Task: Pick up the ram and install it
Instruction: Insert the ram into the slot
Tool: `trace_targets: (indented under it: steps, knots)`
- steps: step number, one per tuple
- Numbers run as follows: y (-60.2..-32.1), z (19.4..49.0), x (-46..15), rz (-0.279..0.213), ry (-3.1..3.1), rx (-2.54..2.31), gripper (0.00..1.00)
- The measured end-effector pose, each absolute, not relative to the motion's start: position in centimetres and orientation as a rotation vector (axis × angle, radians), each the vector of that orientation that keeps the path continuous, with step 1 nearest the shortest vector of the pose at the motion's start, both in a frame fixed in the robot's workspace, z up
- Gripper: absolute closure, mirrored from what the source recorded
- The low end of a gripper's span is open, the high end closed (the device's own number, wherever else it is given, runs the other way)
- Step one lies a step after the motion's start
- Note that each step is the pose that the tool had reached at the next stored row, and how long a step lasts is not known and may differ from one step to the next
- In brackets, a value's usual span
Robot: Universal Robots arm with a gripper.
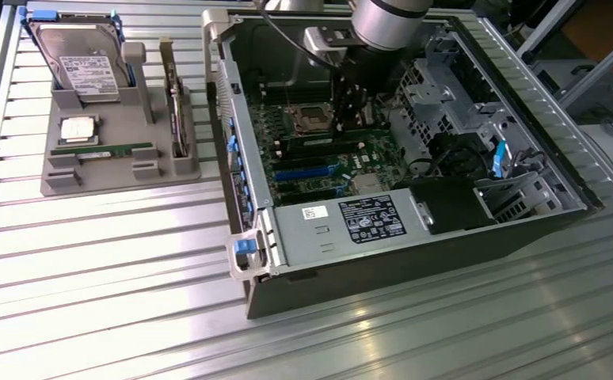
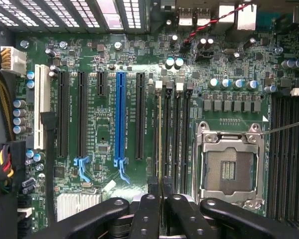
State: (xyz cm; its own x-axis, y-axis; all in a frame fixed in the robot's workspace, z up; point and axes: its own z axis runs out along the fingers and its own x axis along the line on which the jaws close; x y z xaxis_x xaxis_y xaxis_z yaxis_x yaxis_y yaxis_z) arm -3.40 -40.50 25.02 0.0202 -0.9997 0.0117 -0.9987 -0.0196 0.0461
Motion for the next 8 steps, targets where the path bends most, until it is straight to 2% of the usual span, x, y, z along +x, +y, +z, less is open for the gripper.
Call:
trace_targets:
  steps: [8]
  knots:
    - [-40.67, 24.55, -3.88, -0.037, -2.172, 2.212, 0.88]
